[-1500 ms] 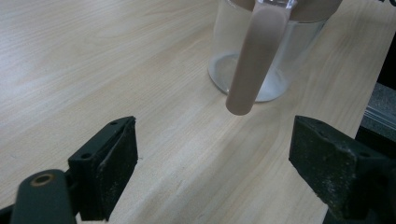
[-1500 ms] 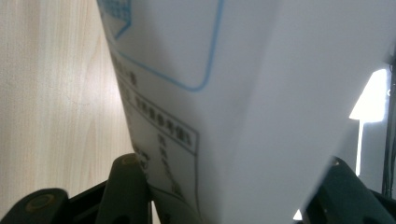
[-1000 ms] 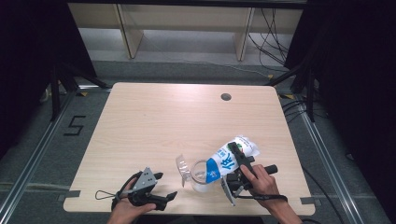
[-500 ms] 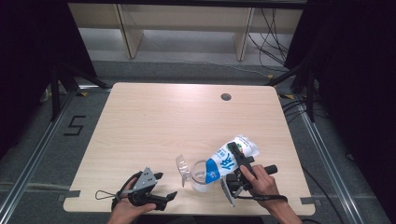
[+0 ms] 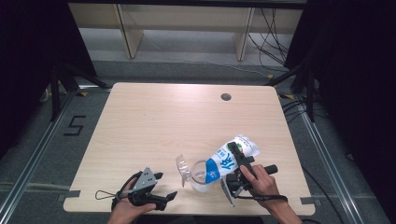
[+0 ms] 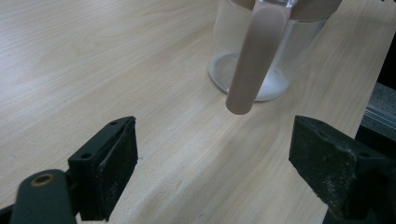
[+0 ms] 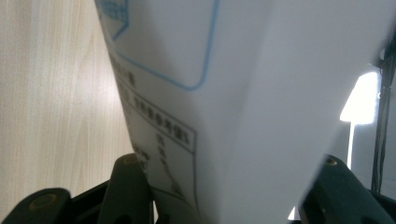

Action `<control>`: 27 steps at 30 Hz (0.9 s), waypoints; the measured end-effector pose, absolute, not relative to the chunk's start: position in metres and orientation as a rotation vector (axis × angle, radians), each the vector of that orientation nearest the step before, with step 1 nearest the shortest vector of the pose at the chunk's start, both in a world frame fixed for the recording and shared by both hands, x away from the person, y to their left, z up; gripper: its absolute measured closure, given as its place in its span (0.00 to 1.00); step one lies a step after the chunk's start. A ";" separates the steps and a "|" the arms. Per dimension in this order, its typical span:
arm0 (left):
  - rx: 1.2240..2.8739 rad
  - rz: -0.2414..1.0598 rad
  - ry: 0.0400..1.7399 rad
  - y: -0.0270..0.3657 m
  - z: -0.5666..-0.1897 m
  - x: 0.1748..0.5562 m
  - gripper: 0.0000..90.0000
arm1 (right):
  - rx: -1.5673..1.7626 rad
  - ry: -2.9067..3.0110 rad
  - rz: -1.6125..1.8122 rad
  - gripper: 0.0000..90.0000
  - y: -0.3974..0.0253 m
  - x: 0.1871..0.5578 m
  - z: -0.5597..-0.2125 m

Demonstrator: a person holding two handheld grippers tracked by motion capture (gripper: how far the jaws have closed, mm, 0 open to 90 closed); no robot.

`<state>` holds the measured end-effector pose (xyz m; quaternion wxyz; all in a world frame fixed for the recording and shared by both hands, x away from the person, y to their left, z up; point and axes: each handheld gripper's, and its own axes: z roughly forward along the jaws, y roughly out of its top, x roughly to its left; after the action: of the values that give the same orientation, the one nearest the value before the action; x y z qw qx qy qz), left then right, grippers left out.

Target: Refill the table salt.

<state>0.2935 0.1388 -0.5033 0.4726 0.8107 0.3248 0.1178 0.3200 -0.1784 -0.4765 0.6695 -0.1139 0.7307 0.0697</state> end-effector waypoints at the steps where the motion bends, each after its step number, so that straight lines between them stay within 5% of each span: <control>1: 1.984 0.288 0.795 0.139 -0.503 0.294 0.17 | -0.257 1.647 0.157 0.60 -0.178 0.320 -0.476; 27: 1.985 0.289 0.795 0.139 -0.503 0.294 0.17 | -0.266 1.643 0.142 0.60 -0.178 0.320 -0.475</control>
<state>0.2936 0.1388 -0.5033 0.4725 0.8108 0.3246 0.1180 0.3201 -0.1779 -0.4748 0.6709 -0.1179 0.7293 0.0631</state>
